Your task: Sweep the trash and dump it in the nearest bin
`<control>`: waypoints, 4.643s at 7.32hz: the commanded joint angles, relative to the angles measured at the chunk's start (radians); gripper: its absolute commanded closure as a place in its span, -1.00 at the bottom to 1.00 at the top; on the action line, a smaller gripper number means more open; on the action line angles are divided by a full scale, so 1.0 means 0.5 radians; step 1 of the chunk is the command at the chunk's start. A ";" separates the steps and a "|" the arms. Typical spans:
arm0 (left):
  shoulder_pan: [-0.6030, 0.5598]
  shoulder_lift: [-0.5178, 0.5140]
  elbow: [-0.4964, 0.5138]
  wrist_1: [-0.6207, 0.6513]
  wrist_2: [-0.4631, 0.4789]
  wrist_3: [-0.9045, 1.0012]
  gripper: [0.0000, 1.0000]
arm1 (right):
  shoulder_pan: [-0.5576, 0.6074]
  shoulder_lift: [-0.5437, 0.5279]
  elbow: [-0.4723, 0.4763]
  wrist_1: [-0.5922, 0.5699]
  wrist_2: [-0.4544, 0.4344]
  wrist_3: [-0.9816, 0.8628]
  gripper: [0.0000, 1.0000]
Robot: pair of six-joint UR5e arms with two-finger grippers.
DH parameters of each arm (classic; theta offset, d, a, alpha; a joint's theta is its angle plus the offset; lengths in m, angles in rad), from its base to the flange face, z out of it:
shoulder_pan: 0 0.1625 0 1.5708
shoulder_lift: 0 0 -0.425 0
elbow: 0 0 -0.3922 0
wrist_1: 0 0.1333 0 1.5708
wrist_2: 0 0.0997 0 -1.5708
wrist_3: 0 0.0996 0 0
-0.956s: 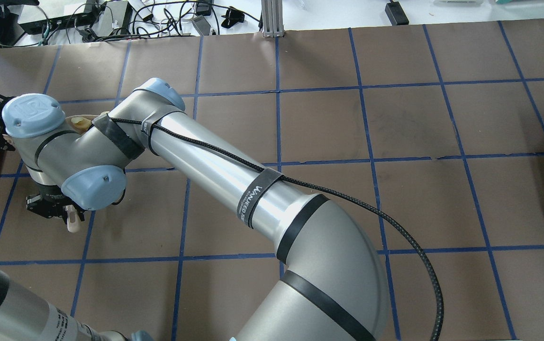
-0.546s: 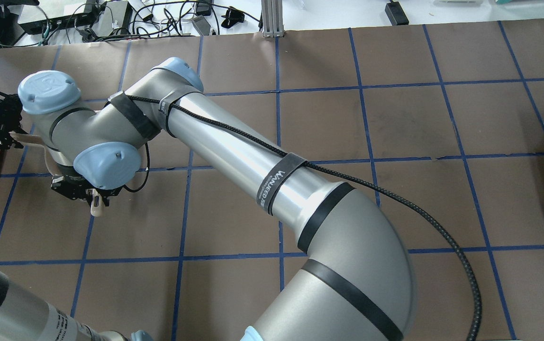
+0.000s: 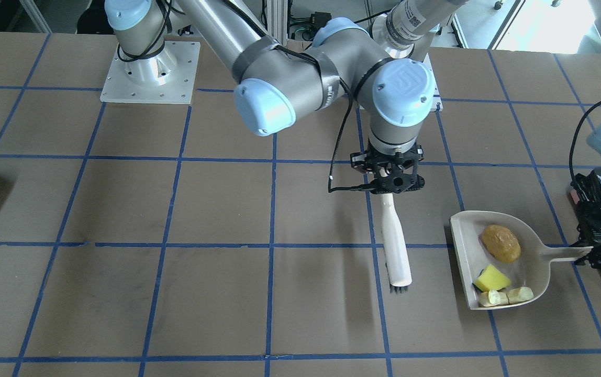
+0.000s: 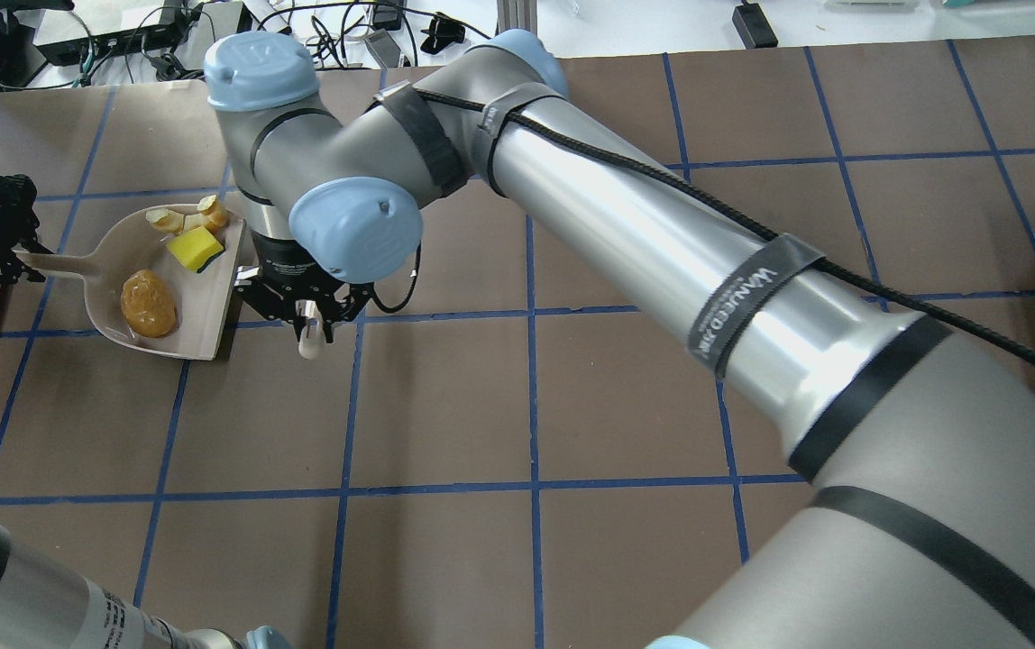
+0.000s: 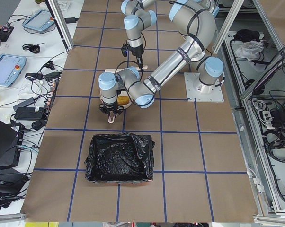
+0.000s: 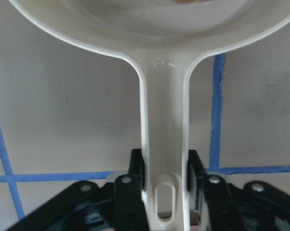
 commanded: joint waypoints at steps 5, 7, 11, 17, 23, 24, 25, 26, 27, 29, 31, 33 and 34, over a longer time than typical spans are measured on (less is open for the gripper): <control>0.323 0.153 0.367 -0.690 -0.029 0.184 1.00 | -0.216 -0.822 1.357 -0.138 -0.250 -0.157 1.00; 0.430 0.092 0.628 -0.919 -0.084 0.307 1.00 | -0.210 -0.847 1.640 -0.503 -0.223 -0.123 1.00; 0.602 -0.186 1.131 -1.002 -0.130 0.412 1.00 | -0.133 -0.826 1.659 -0.535 -0.223 0.027 1.00; 0.833 -0.616 1.840 -1.076 -0.146 0.482 1.00 | -0.130 -0.810 1.662 -0.554 -0.217 0.064 1.00; 0.854 -0.660 2.001 -0.571 -0.014 0.605 1.00 | -0.130 -0.749 1.662 -0.682 -0.214 0.064 0.29; 0.854 -0.630 1.876 -0.315 -0.014 0.644 1.00 | -0.133 -0.749 1.659 -0.685 -0.217 0.067 0.09; 0.848 -0.590 1.732 -0.106 -0.011 0.672 1.00 | -0.133 -0.749 1.656 -0.704 -0.220 0.064 -0.34; 0.827 -0.532 1.588 0.079 0.080 0.681 1.00 | -0.130 -0.749 1.659 -0.740 -0.232 0.064 -0.84; 0.766 -0.470 1.453 0.263 0.169 0.715 1.00 | -0.133 -0.749 1.653 -0.750 -0.229 0.064 -0.95; 0.613 -0.348 1.146 0.609 0.470 0.727 1.00 | -0.133 -0.749 1.543 -0.759 -0.254 0.070 -0.99; 0.560 -0.271 0.799 1.176 0.548 0.917 1.00 | -0.157 -0.764 1.289 -0.595 -0.266 -0.034 -1.00; 0.560 -0.234 0.773 1.185 0.551 0.954 1.00 | -0.179 -0.795 0.815 -0.203 -0.431 -0.194 -1.00; 0.560 -0.212 0.779 1.161 0.548 0.961 1.00 | -0.209 -0.795 0.560 0.060 -0.432 -0.197 -1.00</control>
